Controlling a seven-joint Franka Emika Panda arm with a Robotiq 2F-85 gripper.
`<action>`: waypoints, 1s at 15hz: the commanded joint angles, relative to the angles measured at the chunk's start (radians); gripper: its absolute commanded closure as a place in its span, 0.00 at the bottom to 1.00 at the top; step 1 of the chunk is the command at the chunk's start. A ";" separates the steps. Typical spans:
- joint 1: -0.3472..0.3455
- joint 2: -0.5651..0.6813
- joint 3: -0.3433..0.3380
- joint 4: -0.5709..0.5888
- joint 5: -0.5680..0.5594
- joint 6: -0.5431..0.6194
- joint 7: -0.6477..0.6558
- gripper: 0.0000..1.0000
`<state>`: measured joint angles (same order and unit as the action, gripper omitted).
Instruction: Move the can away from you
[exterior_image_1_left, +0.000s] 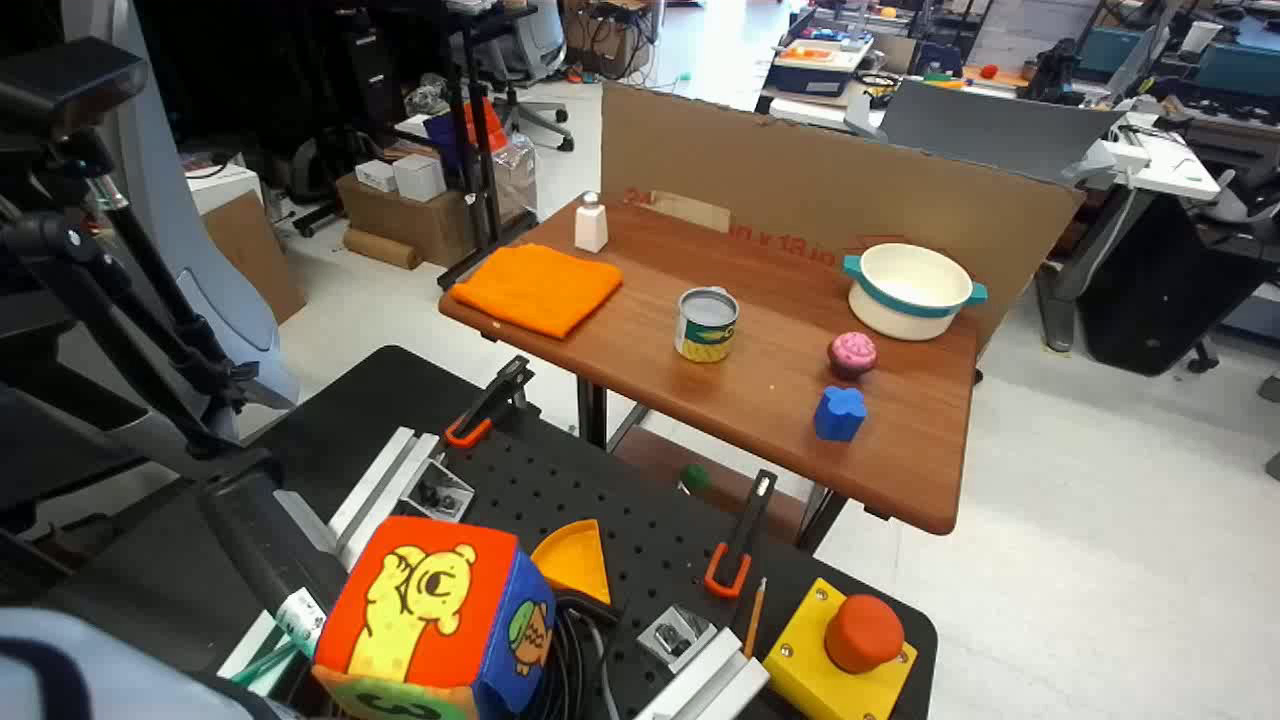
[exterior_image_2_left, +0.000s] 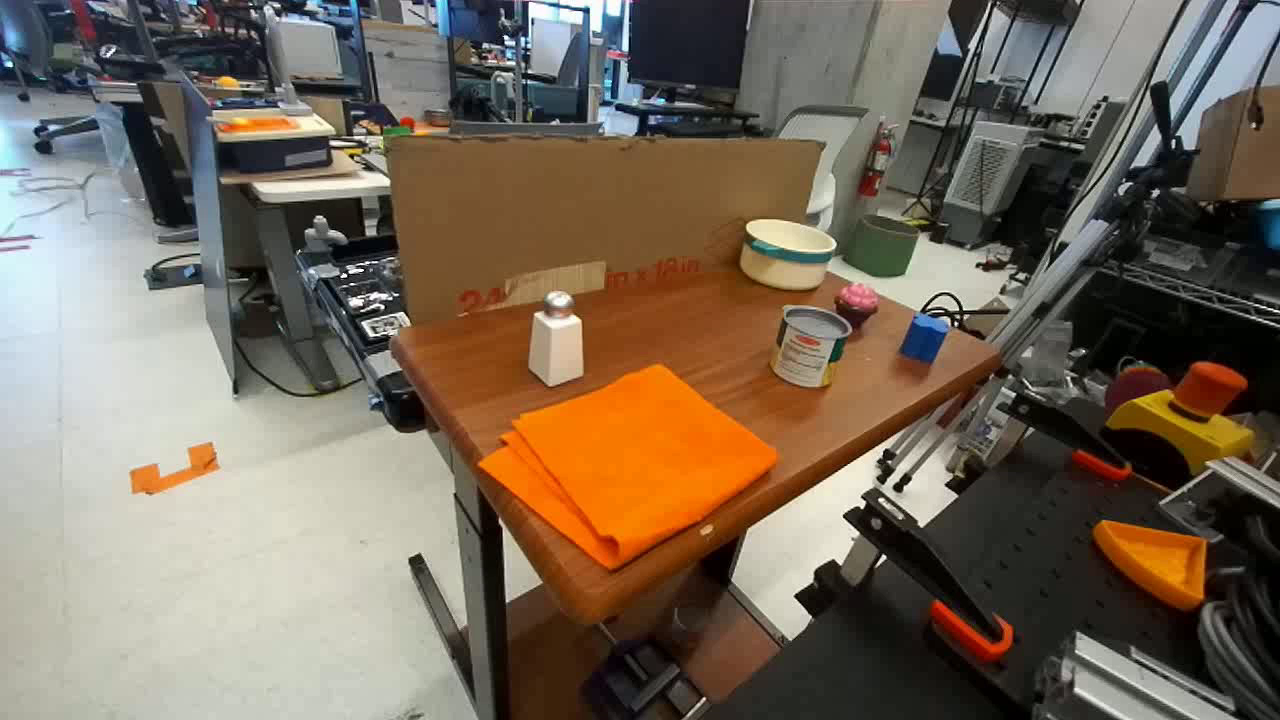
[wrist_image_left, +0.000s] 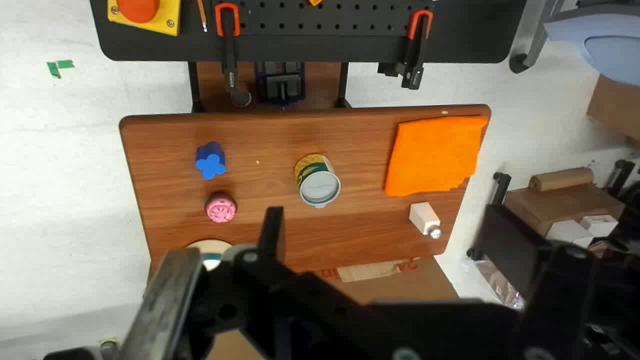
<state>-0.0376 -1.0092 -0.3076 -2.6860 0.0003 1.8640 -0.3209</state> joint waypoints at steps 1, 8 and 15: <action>-0.011 0.004 0.009 0.002 0.009 -0.002 -0.008 0.00; -0.011 0.004 0.009 0.002 0.009 -0.002 -0.008 0.00; 0.024 0.272 0.114 0.103 0.007 0.068 0.108 0.00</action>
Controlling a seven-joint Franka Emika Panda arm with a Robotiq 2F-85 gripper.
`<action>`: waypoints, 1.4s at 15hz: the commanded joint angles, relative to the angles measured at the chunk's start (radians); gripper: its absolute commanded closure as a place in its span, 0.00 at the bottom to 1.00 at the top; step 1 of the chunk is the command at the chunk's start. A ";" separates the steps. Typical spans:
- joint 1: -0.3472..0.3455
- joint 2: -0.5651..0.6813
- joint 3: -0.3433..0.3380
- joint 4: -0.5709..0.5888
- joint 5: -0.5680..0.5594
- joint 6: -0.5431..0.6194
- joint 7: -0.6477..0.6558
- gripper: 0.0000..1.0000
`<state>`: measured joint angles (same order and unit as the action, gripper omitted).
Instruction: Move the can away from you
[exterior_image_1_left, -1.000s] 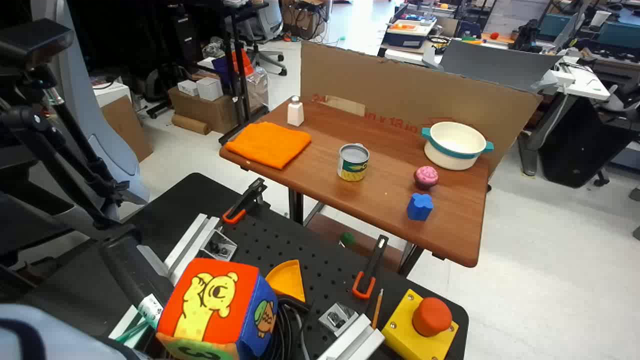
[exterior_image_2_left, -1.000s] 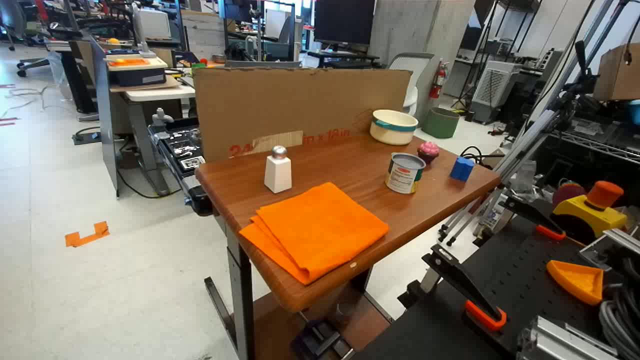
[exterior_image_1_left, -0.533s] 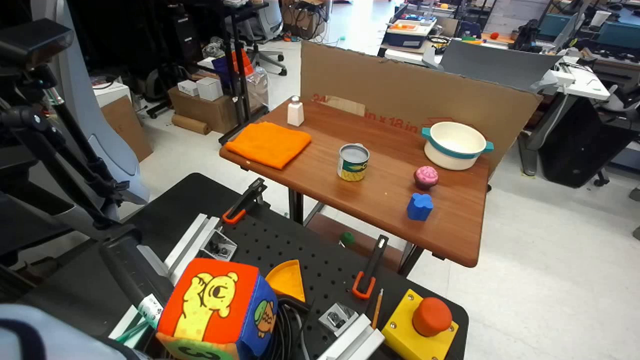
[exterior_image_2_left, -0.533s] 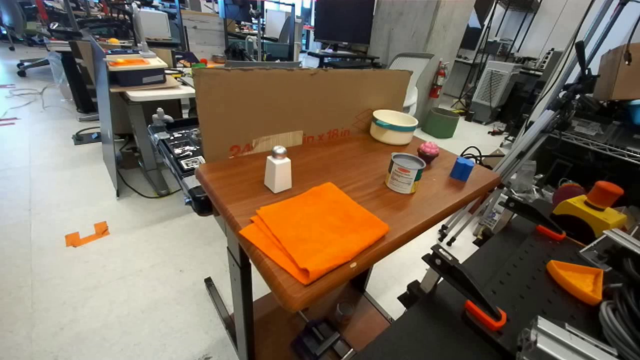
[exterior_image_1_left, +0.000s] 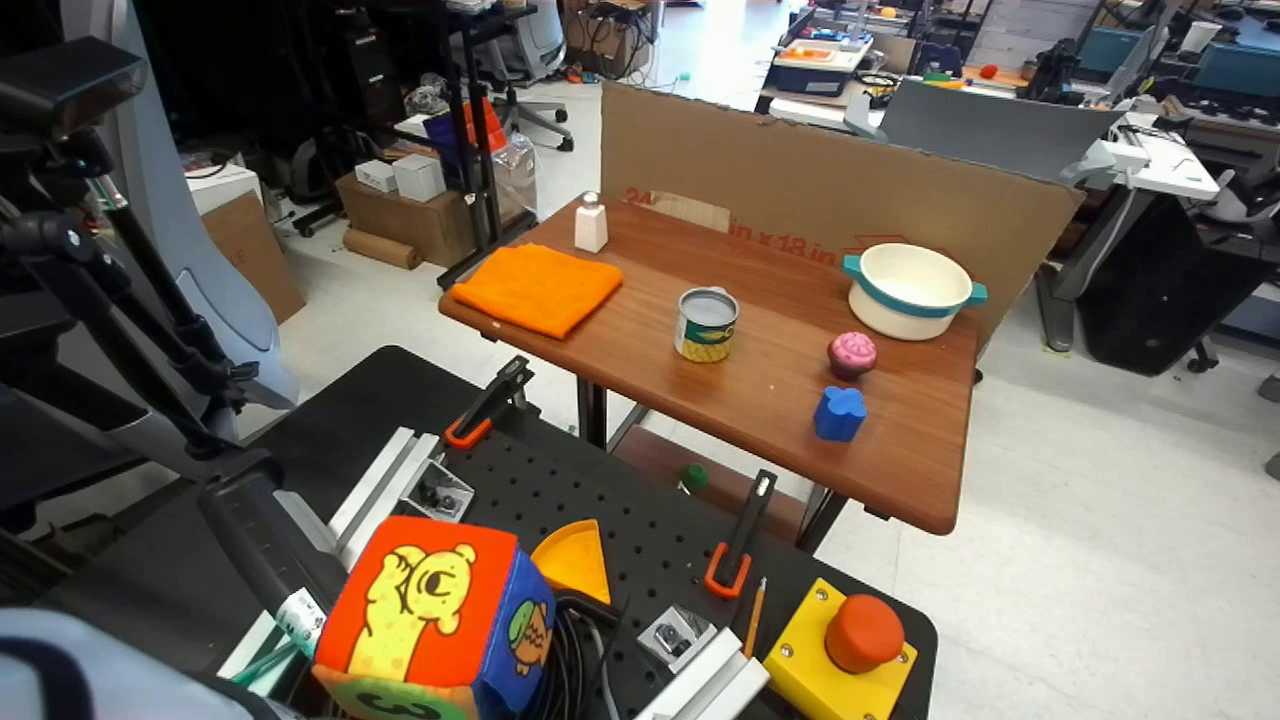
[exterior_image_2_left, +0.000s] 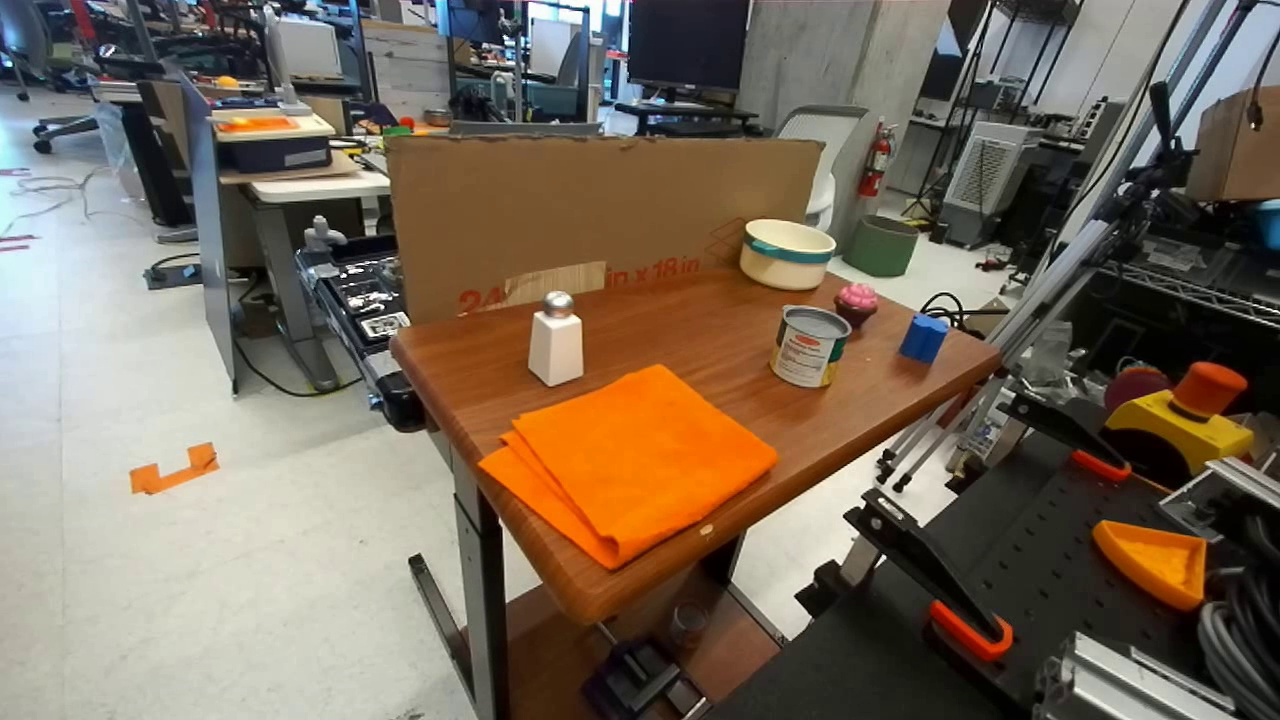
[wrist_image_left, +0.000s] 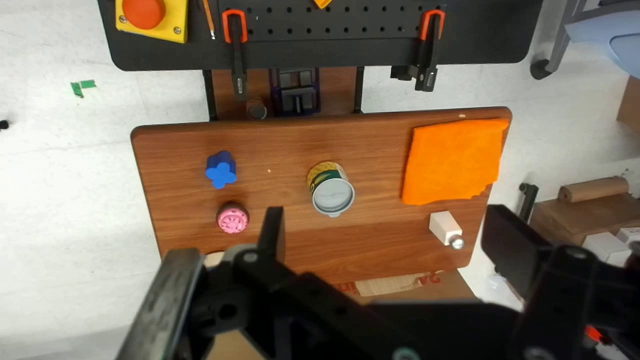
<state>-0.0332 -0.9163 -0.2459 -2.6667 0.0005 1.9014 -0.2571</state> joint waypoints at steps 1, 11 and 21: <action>0.051 0.244 0.060 0.102 -0.012 0.045 0.072 0.00; 0.045 0.863 0.160 0.409 -0.062 0.075 0.186 0.00; 0.068 1.359 0.195 0.711 -0.121 -0.044 0.323 0.00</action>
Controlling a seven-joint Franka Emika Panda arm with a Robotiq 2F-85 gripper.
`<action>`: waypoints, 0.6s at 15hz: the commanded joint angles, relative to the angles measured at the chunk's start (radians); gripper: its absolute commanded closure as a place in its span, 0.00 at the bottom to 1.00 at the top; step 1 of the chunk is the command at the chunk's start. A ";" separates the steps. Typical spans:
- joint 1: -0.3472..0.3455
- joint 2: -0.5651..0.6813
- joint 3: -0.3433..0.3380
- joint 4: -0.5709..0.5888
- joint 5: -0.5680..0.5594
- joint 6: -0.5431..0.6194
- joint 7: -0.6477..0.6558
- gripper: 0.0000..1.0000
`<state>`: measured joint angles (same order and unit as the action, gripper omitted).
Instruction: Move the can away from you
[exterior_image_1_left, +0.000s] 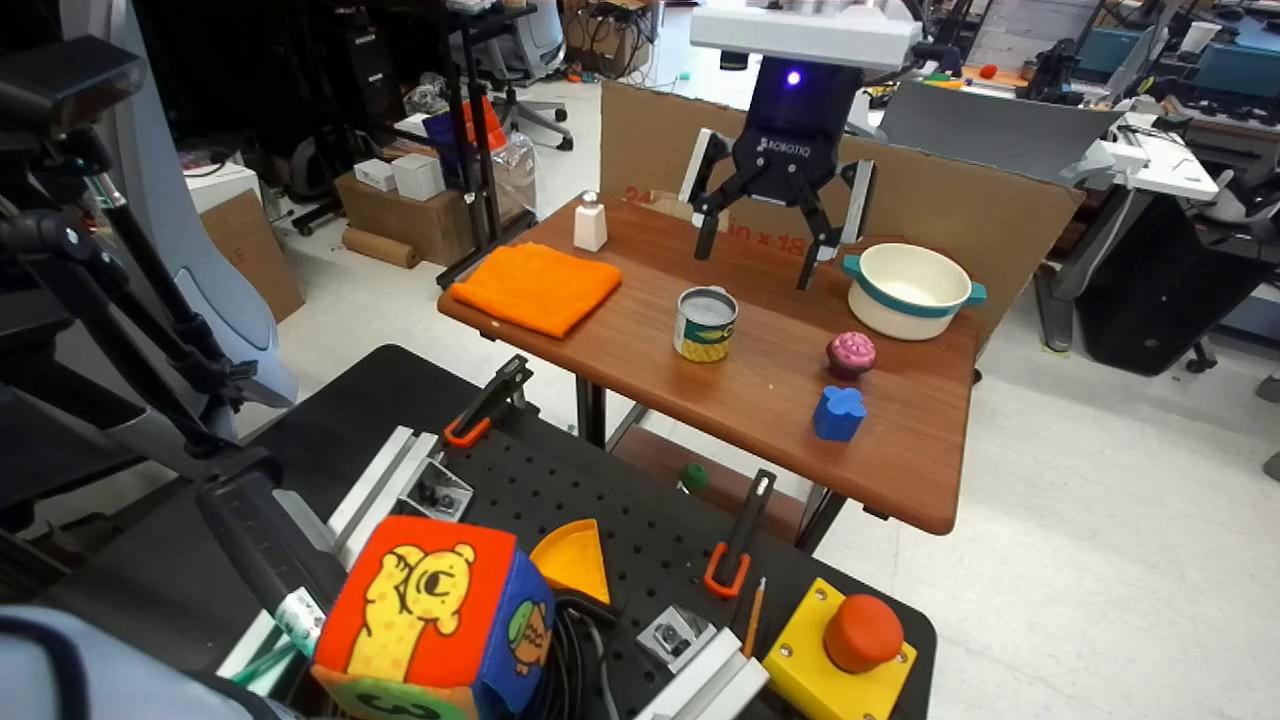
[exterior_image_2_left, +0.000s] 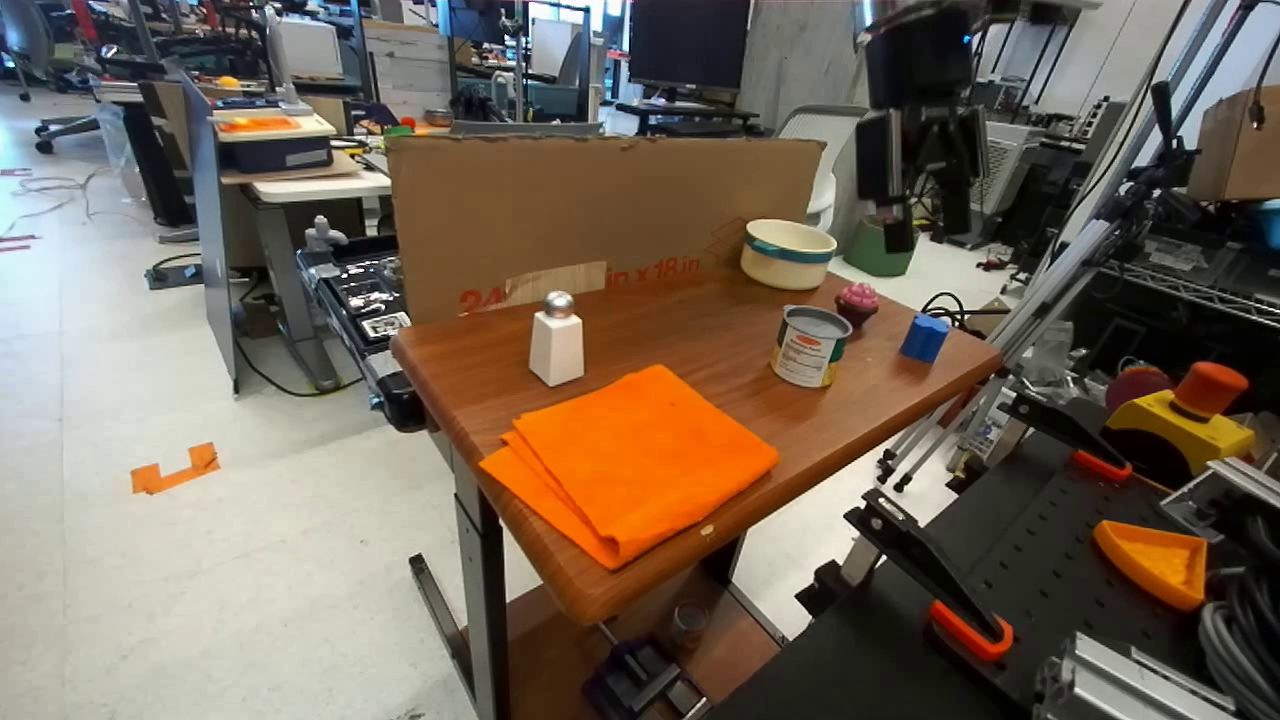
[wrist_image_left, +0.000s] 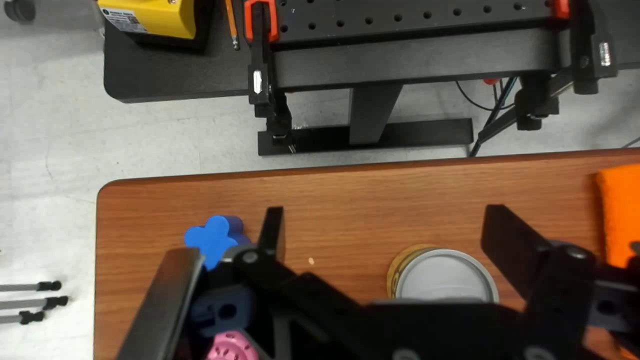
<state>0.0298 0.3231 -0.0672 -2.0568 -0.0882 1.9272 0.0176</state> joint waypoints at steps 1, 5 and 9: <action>0.009 0.151 0.017 0.124 -0.037 -0.092 0.058 0.00; 0.027 0.251 0.021 0.176 -0.051 -0.153 0.075 0.00; 0.046 0.355 0.018 0.268 -0.046 -0.261 0.119 0.00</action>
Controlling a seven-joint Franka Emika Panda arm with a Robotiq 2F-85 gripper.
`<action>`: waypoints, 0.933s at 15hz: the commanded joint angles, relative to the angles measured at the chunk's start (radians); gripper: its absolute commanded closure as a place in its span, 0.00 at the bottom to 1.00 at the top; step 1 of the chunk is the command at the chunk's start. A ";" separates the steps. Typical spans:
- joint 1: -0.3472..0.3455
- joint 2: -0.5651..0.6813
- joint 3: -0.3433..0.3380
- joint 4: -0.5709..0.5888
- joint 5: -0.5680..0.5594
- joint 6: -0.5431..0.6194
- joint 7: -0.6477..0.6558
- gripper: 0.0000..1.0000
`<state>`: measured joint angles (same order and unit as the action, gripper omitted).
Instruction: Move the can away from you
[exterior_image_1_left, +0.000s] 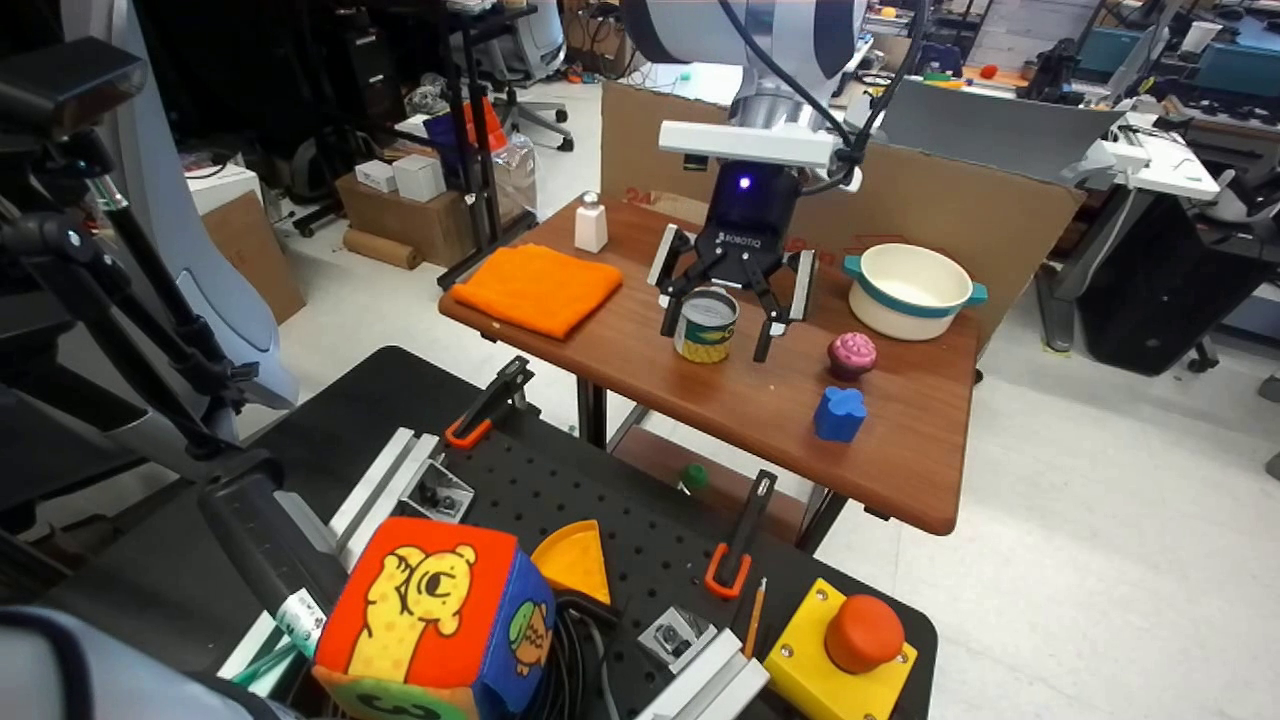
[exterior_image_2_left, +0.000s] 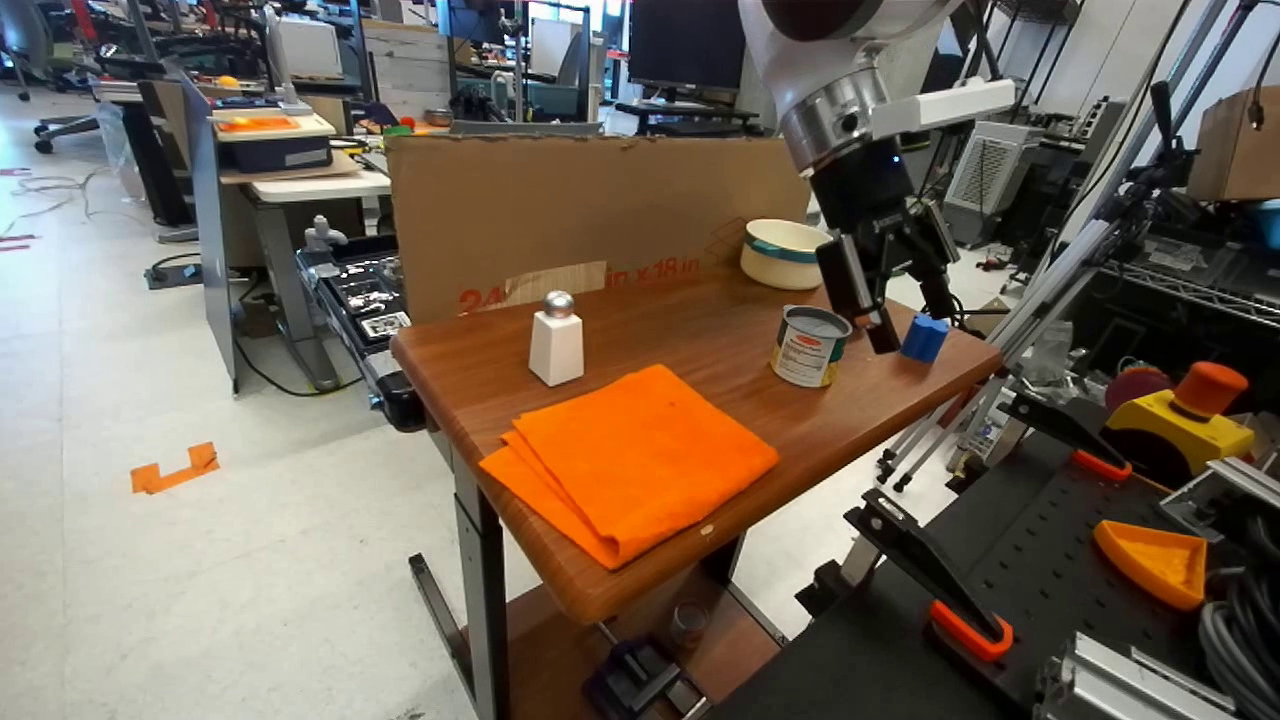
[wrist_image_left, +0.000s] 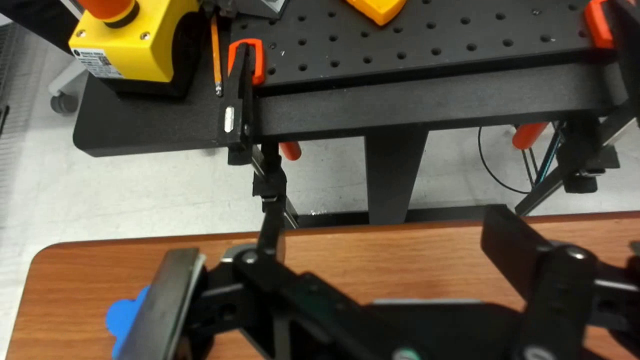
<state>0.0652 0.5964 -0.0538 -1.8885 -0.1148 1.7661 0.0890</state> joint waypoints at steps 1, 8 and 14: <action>0.016 0.111 -0.001 0.132 -0.019 -0.124 0.073 0.00; 0.019 0.255 -0.003 0.376 -0.017 -0.164 0.114 0.00; 0.041 0.386 -0.007 0.695 -0.013 -0.149 0.152 0.00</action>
<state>0.0888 0.8868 -0.0543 -1.3839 -0.1155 1.6437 0.2103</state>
